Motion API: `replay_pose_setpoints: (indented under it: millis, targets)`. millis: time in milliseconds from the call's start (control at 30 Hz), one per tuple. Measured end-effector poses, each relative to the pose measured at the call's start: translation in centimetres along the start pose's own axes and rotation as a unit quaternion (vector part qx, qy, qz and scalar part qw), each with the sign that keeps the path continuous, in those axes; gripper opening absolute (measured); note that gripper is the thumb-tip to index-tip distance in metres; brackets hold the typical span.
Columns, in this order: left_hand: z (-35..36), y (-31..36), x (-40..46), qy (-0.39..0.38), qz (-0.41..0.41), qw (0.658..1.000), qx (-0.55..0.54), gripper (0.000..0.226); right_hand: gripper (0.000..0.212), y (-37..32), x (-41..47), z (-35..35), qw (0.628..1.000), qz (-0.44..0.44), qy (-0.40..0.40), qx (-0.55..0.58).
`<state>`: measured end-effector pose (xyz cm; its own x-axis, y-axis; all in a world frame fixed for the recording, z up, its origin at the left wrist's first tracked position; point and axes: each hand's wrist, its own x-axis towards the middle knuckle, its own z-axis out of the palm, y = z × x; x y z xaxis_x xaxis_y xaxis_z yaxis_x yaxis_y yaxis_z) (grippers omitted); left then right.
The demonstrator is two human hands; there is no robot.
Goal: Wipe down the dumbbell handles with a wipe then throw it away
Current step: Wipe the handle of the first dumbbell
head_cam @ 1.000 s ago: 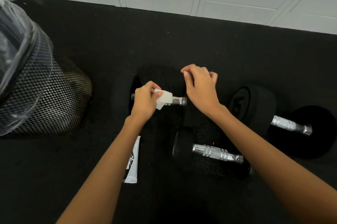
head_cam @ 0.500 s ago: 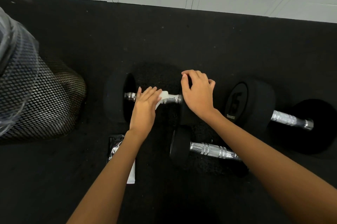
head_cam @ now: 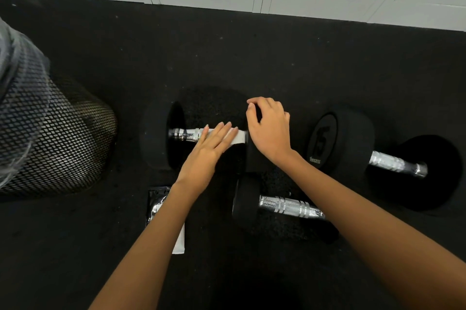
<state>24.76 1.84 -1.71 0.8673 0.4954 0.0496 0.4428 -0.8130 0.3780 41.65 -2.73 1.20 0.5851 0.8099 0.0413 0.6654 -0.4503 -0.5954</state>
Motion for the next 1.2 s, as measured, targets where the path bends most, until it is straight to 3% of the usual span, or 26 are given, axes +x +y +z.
replay_pose_setpoints:
  millis: [100, 300, 533, 633, 767, 900, 1033, 1200]
  targets:
    - [-0.1, 0.3, 0.2, 0.027, -0.02, 0.999, 0.014, 0.094, 0.028, 0.0, 0.0, 0.0, 1.0, 0.0, -0.003, 0.007]
    - [-0.1, 1.8, 2.2, 0.01, -0.055, 0.998, -0.038, 0.067, 0.027, -0.1, 0.0, 0.0, 1.0, 0.004, -0.003, 0.023]
    - [0.4, 0.4, 0.1, 0.026, -0.015, 0.998, 0.046, 0.084, 0.026, -0.1, 0.0, 0.0, 0.999, 0.005, 0.007, 0.039]
    - [0.2, 0.7, 1.0, 0.055, -0.075, 0.995, 0.039, 0.067, 0.026, -0.1, 0.0, 0.0, 0.999, 0.006, 0.001, 0.035]
    - [0.3, 1.9, 3.1, 0.068, -0.173, 0.983, 0.0, 0.027, 0.027, -0.2, 0.0, -0.1, 1.0, 0.009, -0.003, 0.024]
    - [0.2, 2.4, 4.1, 0.054, -0.167, 0.984, -0.024, 0.023, 0.028, -0.2, -0.1, 0.0, 1.0, 0.005, -0.003, 0.016]
    - [0.1, 1.3, 2.2, 0.103, -0.114, 0.987, 0.045, 0.033, 0.028, -0.2, -0.1, -0.1, 1.0, 0.006, 0.0, 0.02]
    - [-0.3, 1.8, 2.3, 0.114, -0.188, 0.975, 0.04, 0.021, 0.028, -0.3, -0.1, -0.1, 1.0, 0.005, 0.0, 0.02]
